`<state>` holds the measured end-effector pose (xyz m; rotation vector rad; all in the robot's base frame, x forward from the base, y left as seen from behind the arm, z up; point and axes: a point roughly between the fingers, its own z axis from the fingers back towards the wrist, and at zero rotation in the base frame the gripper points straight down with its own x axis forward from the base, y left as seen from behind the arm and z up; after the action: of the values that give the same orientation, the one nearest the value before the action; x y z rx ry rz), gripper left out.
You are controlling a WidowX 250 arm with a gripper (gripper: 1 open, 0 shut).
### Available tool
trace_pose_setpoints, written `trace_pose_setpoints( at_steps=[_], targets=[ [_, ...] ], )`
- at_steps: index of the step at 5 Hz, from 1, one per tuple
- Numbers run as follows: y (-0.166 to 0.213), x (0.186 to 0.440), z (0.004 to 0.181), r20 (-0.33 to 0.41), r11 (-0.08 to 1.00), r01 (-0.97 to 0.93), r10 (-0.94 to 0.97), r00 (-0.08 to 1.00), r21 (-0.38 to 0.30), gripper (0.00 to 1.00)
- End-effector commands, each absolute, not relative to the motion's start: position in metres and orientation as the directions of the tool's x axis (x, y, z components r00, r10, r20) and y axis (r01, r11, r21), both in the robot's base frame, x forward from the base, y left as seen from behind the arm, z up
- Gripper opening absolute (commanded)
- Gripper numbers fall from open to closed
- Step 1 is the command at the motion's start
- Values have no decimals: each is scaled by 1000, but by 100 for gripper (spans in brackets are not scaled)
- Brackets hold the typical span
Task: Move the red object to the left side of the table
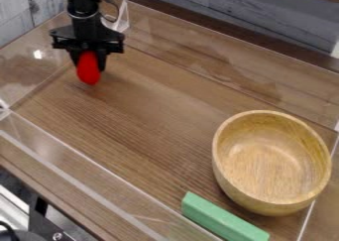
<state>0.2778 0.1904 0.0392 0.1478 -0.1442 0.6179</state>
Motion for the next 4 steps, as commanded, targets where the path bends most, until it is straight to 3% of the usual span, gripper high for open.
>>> trace_pose_setpoints(
  at_steps=[1, 4],
  targets=[
    [198, 276, 53, 212, 780, -619, 591, 778, 96, 0],
    [183, 274, 58, 146, 786, -611, 595, 790, 98, 0]
  ],
)
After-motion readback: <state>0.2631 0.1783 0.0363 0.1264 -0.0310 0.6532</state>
